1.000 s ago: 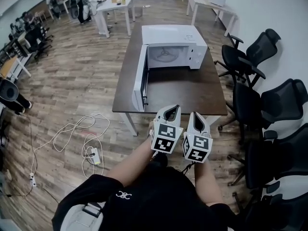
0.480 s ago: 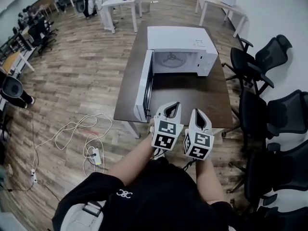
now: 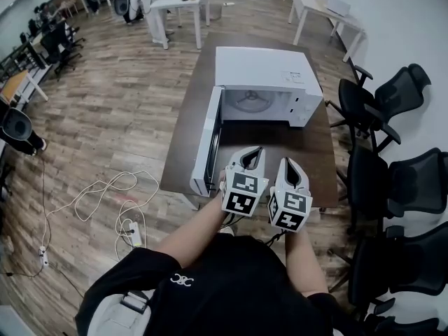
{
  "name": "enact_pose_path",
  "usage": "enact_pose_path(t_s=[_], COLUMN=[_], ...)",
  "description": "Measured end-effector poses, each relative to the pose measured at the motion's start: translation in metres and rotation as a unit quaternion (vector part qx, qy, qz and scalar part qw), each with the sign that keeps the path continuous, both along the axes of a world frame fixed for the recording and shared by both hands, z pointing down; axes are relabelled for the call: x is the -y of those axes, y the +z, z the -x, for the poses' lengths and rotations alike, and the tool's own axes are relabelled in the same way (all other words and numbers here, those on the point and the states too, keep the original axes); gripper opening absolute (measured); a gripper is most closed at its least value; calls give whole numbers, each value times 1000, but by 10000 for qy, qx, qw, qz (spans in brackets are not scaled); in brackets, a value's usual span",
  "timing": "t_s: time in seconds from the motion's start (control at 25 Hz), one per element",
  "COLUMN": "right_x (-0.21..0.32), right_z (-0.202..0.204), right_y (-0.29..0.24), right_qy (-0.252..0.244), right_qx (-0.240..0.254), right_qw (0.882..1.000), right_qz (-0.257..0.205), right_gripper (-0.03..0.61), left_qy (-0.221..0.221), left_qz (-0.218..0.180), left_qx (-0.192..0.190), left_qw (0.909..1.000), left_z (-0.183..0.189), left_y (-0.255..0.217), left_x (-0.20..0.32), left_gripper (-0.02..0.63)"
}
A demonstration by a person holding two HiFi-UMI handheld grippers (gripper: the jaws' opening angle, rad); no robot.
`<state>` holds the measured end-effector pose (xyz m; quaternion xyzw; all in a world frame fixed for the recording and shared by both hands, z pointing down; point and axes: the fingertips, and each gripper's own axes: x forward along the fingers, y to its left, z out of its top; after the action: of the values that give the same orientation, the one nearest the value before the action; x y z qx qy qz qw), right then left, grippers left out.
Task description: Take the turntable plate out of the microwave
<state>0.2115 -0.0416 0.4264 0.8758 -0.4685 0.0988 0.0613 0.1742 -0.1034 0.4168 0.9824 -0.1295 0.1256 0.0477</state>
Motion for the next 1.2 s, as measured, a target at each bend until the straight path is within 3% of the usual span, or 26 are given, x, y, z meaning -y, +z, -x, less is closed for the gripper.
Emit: enact_pose_path(t_s=[0.32,0.64,1.2], right_x=[37,48,89], right_z=[-32,-37,-50], right_y=[8,27,29], right_qy=[11,-12,-696], right_qx=[47,195,6], right_qw=[10000,9994,9967], right_qz=[78,294,411], right_gripper=[9,9,9], left_qy=[-33,-52,-643], left_qz=[153,321,349], left_qx=[76,207,315], left_qw=[9998,9993,9968], left_z=[-32,-34,-38], left_y=[8,24,34], left_x=[38,49,79], left_gripper=[8,8,8])
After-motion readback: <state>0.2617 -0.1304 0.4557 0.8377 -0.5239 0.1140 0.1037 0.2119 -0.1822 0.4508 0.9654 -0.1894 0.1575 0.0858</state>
